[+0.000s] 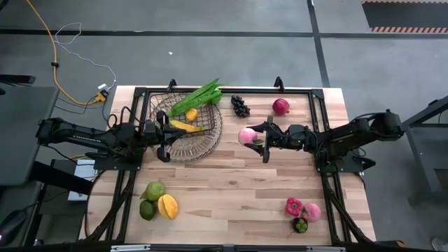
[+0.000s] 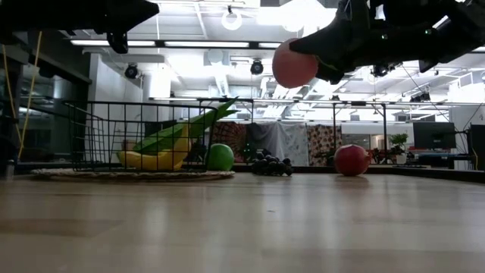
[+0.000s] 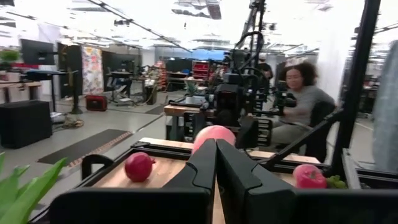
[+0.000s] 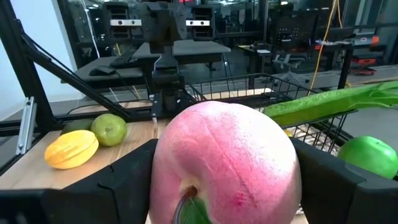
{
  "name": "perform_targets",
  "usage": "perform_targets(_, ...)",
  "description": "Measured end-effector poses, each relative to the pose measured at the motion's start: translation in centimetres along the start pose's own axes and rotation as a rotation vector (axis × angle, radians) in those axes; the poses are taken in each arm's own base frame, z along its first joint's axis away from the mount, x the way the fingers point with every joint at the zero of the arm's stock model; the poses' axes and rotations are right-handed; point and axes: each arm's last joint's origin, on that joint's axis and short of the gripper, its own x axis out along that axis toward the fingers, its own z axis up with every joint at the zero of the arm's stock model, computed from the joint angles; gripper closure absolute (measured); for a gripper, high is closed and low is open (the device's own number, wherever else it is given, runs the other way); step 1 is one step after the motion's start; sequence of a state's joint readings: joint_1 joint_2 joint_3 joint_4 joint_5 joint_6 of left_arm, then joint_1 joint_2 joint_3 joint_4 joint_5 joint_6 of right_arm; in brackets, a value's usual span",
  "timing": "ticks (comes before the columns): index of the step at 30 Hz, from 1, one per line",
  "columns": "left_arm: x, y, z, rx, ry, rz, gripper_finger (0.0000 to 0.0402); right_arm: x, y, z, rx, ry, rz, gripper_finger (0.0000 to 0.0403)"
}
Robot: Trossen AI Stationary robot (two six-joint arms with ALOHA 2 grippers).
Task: Build produce basket
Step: Put the top peach into the wire basket
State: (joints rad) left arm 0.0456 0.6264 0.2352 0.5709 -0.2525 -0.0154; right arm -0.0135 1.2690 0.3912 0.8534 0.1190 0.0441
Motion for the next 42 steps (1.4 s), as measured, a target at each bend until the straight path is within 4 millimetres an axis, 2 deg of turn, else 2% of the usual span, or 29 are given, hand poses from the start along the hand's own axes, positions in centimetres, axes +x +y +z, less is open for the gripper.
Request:
perform_targets(8, 0.0, 0.0, 0.2, 0.002, -0.022, 0.012, 0.0401, 0.0, -0.1, 0.1, -0.011, -0.008, -0.039, 0.0107)
perform_targets(12, 0.0, 0.0, 0.2, -0.014, -0.023, -0.004, 0.0401, 1.2, -0.2, 1.2, 0.027, -0.005, -0.117, 0.0107)
perform_targets(16, 0.0, 0.0, 0.2, -0.029, -0.021, -0.005, 0.0401, 4.1, 0.2, 1.9, -0.06, 0.023, -0.117, 0.0107)
perform_targets(21, 0.0, 0.0, 0.2, -0.031, -0.021, -0.007, 0.0401, 9.6, -0.3, 2.5, -0.181, 0.053, -0.104, 0.0107)
perform_targets(25, 0.0, 0.0, 0.2, -0.031, -0.021, -0.007, 0.0401, 13.9, -1.8, 3.0, -0.18, 0.04, -0.038, 0.0107)
perform_targets(29, 0.0, 0.0, 0.2, -0.026, -0.02, -0.007, 0.0401, 17.2, -4.0, 3.0, -0.176, 0.09, -0.065, 0.0107)
perform_targets(35, 0.0, 0.0, 0.2, -0.023, -0.02, -0.007, 0.0401, 19.9, -6.0, 2.5, -0.143, 0.171, -0.053, 0.0107)
perform_targets(42, 0.0, 0.0, 0.2, -0.024, -0.021, -0.007, 0.0401, 20.4, -7.0, 1.7, -0.129, 0.233, -0.07, 0.0107)
